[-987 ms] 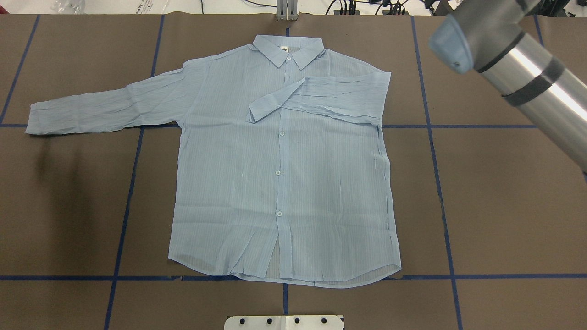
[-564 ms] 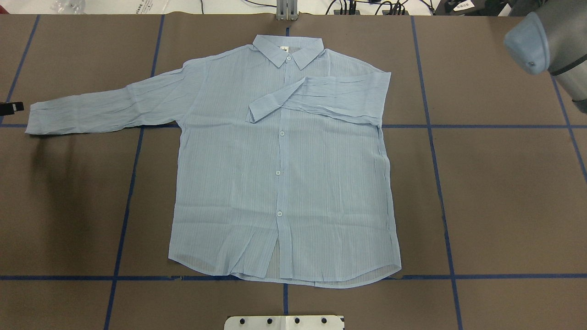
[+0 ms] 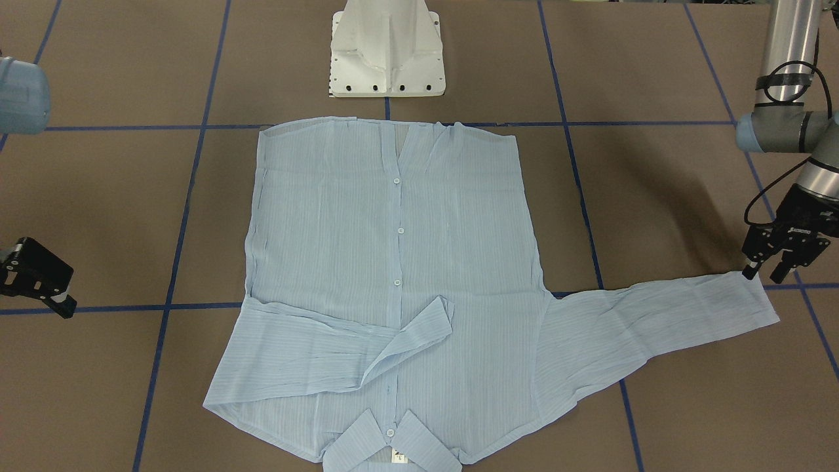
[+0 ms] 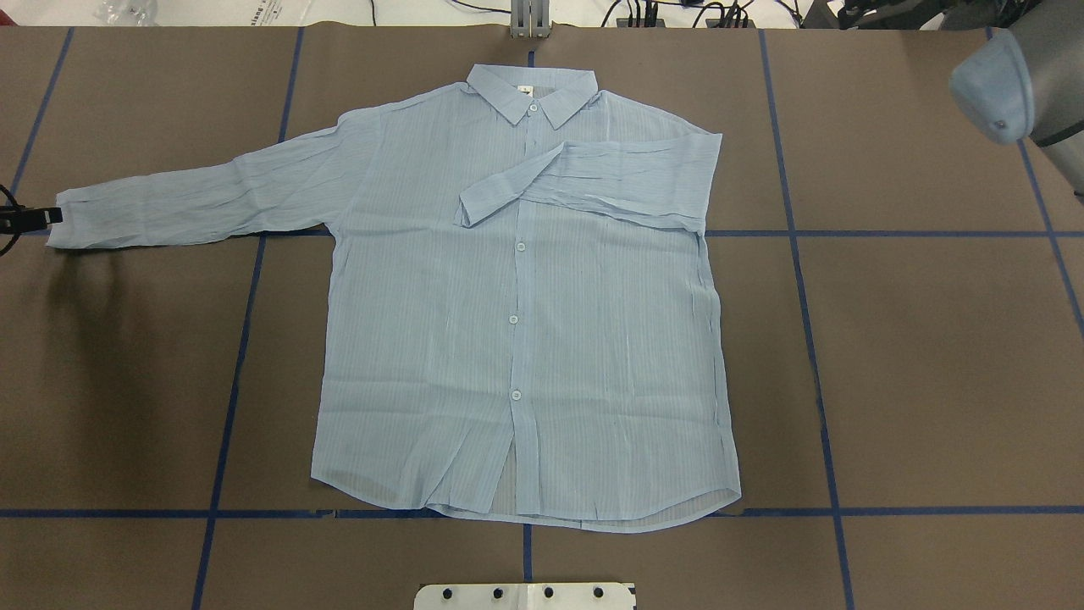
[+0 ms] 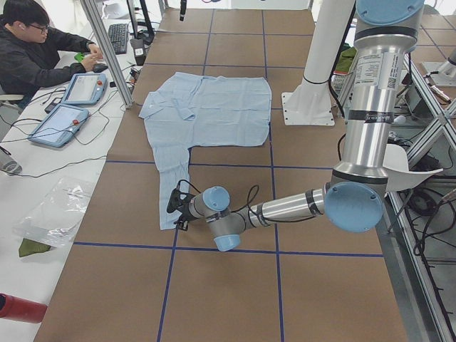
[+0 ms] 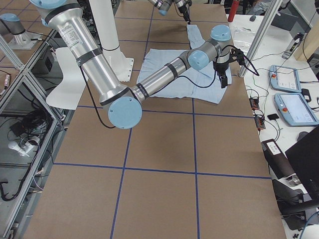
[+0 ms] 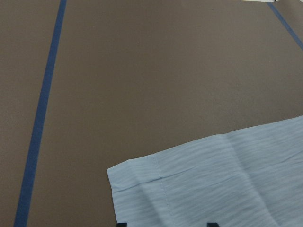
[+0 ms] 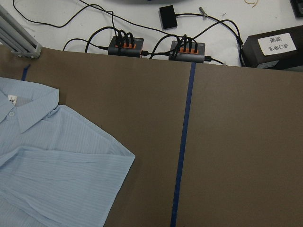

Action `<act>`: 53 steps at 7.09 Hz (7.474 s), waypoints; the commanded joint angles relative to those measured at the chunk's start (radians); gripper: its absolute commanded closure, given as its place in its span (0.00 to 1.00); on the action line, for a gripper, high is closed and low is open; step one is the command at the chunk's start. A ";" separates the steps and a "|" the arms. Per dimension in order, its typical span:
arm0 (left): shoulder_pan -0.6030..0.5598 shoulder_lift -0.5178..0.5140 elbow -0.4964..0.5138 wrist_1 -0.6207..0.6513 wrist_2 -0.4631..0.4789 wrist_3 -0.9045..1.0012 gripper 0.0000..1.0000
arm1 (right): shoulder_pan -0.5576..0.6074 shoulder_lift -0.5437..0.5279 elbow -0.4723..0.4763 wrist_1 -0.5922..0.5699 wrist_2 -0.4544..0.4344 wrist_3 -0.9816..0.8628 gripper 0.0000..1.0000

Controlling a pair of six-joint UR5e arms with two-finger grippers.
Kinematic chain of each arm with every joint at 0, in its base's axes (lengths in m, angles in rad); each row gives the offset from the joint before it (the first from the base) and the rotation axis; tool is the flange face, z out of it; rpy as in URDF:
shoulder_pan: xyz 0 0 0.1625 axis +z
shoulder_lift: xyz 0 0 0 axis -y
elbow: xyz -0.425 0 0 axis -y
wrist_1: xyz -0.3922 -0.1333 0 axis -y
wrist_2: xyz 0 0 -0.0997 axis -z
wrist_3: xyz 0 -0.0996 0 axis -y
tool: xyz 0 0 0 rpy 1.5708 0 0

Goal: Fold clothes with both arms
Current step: 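Release the sleeve and withdraw the right gripper while the left gripper grasps the other cuff, then fold the held sleeve across the shirt chest with the left gripper, then release the sleeve and move both grippers to the shirt hem corners, then adjust both grippers at the hem corners and grasp the hem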

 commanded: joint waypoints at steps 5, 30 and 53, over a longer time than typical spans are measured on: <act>0.031 0.001 0.031 -0.002 0.005 0.004 0.36 | -0.001 -0.004 0.002 0.000 -0.004 0.000 0.00; 0.549 -0.900 0.066 0.458 0.315 -0.305 1.00 | -0.003 -0.035 0.035 0.008 -0.005 0.034 0.00; 0.873 0.048 -0.882 0.891 0.360 -0.623 0.56 | -1.015 -0.544 0.670 0.065 -0.879 1.015 0.00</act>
